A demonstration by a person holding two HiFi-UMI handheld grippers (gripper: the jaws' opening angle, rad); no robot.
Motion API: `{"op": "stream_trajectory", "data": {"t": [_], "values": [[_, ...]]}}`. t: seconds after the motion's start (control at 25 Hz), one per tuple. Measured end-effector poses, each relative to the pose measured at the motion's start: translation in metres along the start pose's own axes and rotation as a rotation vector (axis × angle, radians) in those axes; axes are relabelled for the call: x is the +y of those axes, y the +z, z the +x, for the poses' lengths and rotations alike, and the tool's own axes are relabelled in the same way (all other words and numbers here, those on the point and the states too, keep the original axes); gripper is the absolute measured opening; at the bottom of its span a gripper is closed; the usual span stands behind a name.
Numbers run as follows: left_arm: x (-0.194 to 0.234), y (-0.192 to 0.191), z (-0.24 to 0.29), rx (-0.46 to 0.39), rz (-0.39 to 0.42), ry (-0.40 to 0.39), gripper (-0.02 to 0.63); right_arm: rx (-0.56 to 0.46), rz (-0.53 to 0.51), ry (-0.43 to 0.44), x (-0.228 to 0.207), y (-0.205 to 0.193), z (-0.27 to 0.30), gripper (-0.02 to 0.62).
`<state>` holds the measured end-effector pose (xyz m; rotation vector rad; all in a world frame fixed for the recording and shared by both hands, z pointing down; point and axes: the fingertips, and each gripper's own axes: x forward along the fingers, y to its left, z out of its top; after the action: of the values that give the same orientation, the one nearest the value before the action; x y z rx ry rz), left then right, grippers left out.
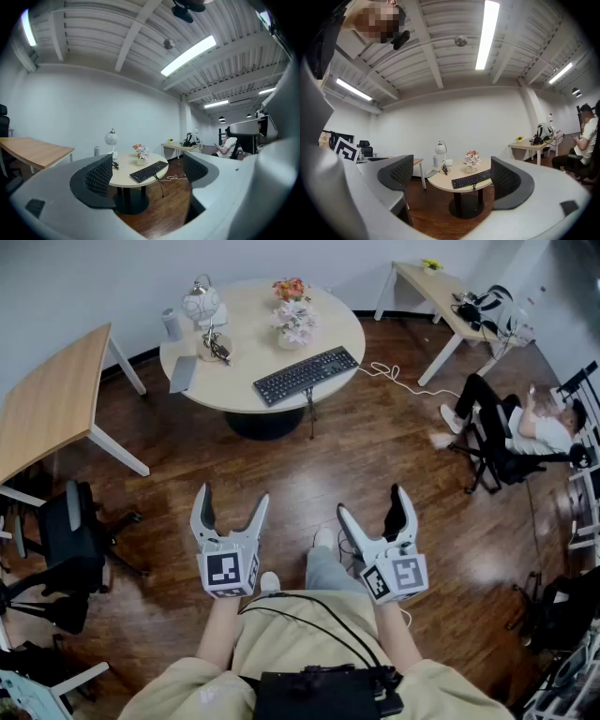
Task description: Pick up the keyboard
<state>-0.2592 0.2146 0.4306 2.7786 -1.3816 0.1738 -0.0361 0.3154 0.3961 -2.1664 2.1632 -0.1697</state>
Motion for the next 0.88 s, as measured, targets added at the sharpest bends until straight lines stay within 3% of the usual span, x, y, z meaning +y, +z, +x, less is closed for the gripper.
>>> {"op": "stream_trajectory", "data": {"t": [0.24,0.44,0.64,0.88], "values": [[-0.043,0.009,0.089,-0.026,0.000,-0.028,0.462,-0.001,-0.016,0.062,-0.074,0.007,0.061,0.525],[-0.108,0.029,0.183,-0.054,0.048,-0.099,0.459,-0.049,-0.067,0.036,-0.168,0.031,0.102,0.525],[-0.163,0.035,0.244,-0.033,0.050,-0.130,0.458,-0.021,-0.001,-0.009,-0.251,0.023,0.110,0.523],[-0.180,0.023,0.279,0.017,0.060,-0.105,0.456,0.066,0.124,-0.015,-0.299,-0.015,0.121,0.523]]}}
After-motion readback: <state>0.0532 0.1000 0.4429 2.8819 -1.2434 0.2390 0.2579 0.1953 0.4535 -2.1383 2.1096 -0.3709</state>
